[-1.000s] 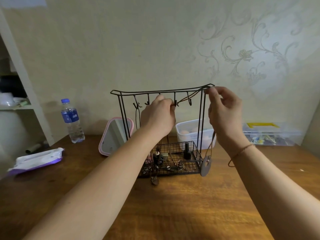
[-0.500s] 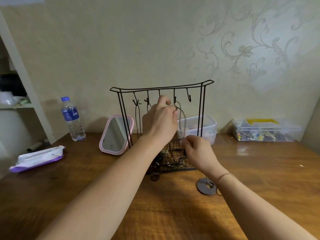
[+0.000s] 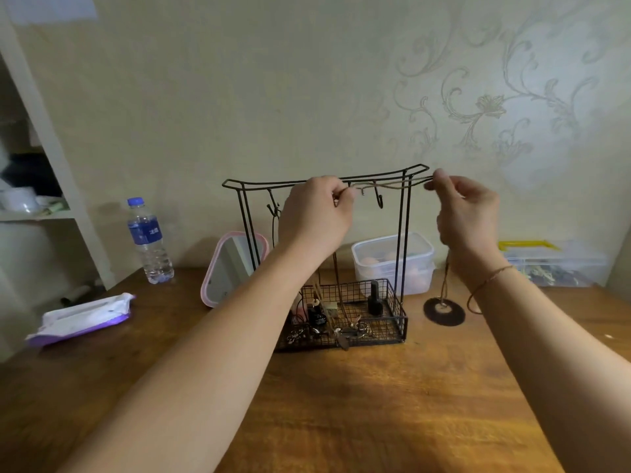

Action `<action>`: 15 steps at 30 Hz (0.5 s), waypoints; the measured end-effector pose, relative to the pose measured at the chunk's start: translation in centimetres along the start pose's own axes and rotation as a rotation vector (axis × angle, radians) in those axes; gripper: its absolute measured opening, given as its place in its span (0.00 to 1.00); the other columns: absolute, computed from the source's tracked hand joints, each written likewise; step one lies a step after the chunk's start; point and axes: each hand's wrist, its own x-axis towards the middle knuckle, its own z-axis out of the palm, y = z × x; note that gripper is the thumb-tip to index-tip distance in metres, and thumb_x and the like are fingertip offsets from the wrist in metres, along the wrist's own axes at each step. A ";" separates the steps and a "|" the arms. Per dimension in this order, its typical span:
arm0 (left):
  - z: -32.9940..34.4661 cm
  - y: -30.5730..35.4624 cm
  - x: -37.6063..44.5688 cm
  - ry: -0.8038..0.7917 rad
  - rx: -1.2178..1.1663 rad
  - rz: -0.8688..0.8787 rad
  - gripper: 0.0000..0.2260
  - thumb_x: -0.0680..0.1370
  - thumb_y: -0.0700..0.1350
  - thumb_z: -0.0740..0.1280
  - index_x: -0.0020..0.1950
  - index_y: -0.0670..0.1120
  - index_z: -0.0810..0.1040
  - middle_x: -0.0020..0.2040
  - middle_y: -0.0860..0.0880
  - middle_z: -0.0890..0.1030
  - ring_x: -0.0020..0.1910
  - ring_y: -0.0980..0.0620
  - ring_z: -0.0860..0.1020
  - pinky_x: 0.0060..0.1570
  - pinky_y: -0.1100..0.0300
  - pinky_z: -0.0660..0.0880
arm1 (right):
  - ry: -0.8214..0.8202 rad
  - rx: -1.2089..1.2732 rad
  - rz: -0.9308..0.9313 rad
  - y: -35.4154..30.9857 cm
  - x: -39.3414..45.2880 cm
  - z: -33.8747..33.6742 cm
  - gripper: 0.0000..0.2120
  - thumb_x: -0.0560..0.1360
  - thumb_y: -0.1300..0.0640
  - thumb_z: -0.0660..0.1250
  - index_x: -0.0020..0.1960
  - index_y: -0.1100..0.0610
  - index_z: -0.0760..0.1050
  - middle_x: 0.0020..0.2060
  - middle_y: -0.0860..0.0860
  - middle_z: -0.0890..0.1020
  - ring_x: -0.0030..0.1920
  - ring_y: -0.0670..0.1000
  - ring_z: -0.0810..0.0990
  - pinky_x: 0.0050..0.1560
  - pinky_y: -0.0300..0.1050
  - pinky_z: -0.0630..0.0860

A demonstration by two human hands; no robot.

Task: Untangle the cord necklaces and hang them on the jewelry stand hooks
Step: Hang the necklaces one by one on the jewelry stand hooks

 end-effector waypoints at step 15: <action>3.8 1.1 -0.3 -0.089 0.327 0.007 0.12 0.82 0.48 0.57 0.51 0.45 0.78 0.43 0.44 0.81 0.41 0.40 0.79 0.36 0.53 0.74 | -0.006 -0.281 -0.017 3.0 1.8 -2.9 0.13 0.76 0.49 0.68 0.45 0.58 0.84 0.26 0.42 0.73 0.23 0.41 0.70 0.30 0.37 0.64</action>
